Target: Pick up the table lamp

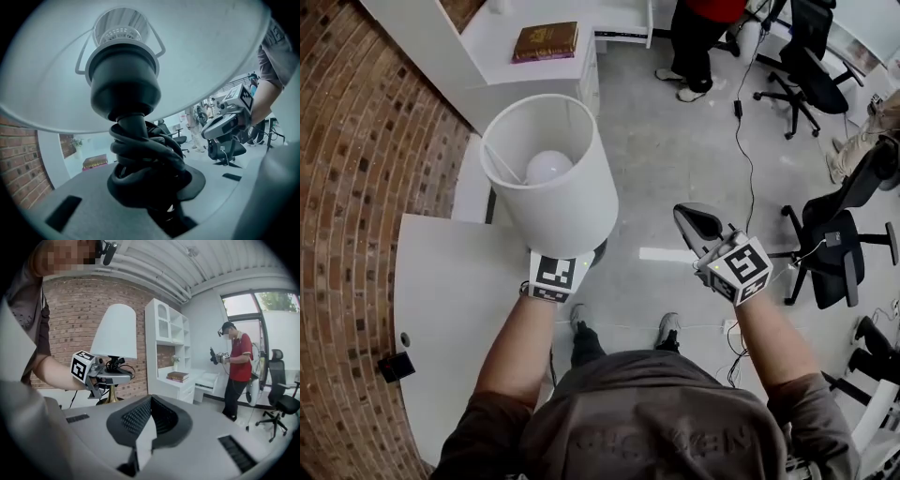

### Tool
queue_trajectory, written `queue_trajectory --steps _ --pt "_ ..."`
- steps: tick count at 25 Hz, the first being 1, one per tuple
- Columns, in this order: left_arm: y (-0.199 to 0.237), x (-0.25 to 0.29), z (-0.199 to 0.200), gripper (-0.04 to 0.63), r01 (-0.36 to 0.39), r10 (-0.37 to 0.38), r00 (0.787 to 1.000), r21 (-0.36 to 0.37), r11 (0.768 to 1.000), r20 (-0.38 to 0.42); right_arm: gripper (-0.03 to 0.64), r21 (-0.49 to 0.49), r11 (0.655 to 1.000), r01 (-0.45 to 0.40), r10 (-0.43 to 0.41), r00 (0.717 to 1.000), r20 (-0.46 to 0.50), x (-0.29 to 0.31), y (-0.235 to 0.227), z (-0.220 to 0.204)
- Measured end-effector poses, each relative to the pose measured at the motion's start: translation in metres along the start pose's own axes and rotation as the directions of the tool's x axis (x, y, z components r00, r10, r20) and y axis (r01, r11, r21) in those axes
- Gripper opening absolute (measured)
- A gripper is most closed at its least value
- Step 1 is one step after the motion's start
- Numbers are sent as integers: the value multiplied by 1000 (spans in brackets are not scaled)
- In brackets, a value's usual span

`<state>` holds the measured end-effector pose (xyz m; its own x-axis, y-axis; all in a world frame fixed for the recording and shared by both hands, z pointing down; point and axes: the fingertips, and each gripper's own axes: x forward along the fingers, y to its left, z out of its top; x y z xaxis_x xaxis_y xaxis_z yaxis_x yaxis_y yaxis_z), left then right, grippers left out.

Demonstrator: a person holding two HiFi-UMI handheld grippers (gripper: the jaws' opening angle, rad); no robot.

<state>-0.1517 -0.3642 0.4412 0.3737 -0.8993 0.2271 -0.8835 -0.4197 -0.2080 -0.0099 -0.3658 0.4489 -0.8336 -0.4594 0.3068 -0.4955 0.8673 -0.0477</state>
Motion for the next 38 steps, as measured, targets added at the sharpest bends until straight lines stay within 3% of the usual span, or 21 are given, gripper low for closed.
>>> queue_trajectory --steps 12,19,29,38 --pt "-89 42 49 95 161 -161 987 52 986 7 -6 49 989 139 -140 990 25 -93 -49 -11" --pt "-130 56 42 95 219 -218 976 46 975 -29 -6 73 980 185 -187 982 27 -130 -63 -16" --pt "-161 59 51 95 263 -260 963 38 964 -69 -6 95 973 210 -214 976 34 -159 -67 -21" --pt "-163 46 38 95 263 -260 961 27 964 -94 -6 93 975 200 -203 979 25 -157 -61 -23"
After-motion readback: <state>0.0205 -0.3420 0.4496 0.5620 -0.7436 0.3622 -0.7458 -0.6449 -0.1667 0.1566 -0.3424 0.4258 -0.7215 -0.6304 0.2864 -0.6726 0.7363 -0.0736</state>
